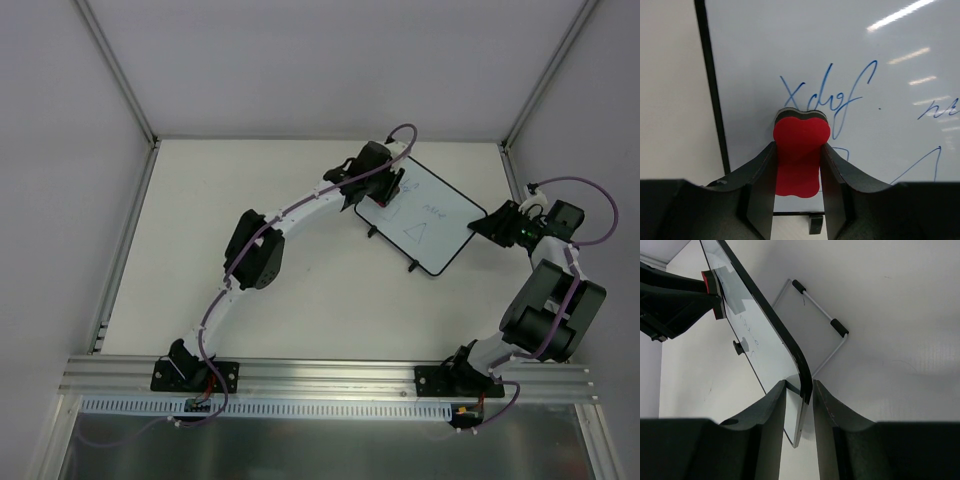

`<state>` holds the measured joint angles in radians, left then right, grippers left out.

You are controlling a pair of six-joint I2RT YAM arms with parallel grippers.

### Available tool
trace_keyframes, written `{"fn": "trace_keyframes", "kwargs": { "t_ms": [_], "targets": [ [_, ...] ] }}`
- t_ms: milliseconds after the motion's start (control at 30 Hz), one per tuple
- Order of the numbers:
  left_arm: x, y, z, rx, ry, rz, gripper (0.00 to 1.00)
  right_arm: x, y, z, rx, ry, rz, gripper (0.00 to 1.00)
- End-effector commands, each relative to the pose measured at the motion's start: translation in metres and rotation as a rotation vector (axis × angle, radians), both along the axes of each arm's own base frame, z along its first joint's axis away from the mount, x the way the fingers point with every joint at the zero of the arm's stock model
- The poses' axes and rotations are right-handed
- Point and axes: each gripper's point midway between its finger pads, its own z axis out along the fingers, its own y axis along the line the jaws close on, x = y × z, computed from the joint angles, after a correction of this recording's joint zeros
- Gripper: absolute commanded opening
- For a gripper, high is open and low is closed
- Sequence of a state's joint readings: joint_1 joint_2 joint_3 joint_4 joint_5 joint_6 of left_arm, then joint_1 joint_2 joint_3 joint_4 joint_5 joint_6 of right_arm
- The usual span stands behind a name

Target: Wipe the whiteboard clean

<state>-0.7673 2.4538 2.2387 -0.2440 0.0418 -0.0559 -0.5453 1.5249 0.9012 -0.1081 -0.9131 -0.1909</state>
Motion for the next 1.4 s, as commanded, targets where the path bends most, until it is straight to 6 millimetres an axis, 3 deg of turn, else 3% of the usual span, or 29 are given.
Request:
{"fn": "trace_keyframes", "kwargs": {
  "t_ms": [0, 200, 367, 400, 567, 733, 1033, 1167, 1367],
  "targets": [
    [-0.014, -0.017, -0.018, -0.017, 0.030, -0.003, 0.13, 0.002, -0.010, -0.010, -0.039, 0.011, -0.032, 0.31],
    [-0.038, -0.040, -0.015, -0.037, 0.037, -0.036, 0.09, 0.002, -0.010, -0.010, -0.037, 0.012, -0.032, 0.31],
    [-0.046, -0.035, -0.022, -0.030, 0.068, -0.007, 0.09, 0.003, -0.010, -0.007, -0.038, 0.004, -0.031, 0.31],
    [-0.046, -0.027, -0.031, -0.001, 0.073, 0.020, 0.09, 0.003, -0.010, -0.007, -0.039, 0.004, -0.033, 0.31],
    [-0.039, -0.003, -0.022, 0.008, 0.067, 0.121, 0.07, 0.003, -0.009, -0.006, -0.039, 0.001, -0.029, 0.31],
    [-0.023, 0.034, -0.030, -0.020, 0.137, 0.272, 0.08, 0.002, -0.008, -0.005, -0.033, -0.003, -0.030, 0.31],
    [0.000, 0.071, -0.032, -0.065, 0.184, 0.424, 0.08, 0.002, -0.007, -0.005, -0.028, -0.009, -0.033, 0.31],
    [0.008, 0.063, -0.029, -0.081, 0.176, 0.395, 0.08, 0.003, -0.006, -0.003, -0.023, -0.011, -0.030, 0.30],
    [-0.001, 0.025, -0.027, -0.123, 0.192, 0.293, 0.09, 0.003, -0.006, -0.003, -0.018, -0.013, -0.029, 0.31]
  ]
}}
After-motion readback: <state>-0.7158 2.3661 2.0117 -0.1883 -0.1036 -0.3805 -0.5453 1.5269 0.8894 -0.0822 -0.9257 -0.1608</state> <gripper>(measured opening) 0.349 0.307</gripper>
